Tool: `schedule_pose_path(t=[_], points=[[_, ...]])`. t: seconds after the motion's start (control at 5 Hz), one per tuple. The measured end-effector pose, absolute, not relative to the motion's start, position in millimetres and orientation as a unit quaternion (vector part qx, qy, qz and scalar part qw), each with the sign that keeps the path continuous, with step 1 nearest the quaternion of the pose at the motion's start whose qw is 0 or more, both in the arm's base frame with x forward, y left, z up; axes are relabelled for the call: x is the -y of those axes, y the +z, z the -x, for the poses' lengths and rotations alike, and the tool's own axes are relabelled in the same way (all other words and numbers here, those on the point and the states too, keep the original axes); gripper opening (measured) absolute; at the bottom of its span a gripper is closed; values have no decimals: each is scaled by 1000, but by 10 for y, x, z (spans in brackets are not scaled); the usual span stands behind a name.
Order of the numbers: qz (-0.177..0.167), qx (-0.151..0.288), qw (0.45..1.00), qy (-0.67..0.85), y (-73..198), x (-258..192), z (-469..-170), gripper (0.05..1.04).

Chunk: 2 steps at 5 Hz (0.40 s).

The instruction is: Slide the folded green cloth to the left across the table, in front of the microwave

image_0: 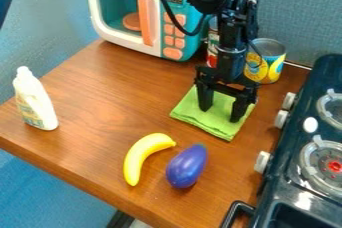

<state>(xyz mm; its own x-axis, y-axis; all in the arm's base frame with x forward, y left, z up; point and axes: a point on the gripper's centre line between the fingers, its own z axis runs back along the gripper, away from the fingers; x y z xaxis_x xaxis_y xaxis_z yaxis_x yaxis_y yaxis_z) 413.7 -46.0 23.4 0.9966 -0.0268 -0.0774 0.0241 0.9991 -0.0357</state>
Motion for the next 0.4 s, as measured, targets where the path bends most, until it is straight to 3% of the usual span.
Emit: schedule_pose_path(t=[0.4], points=[[-19,-50,998,-24,114,264,-4009,1001]])
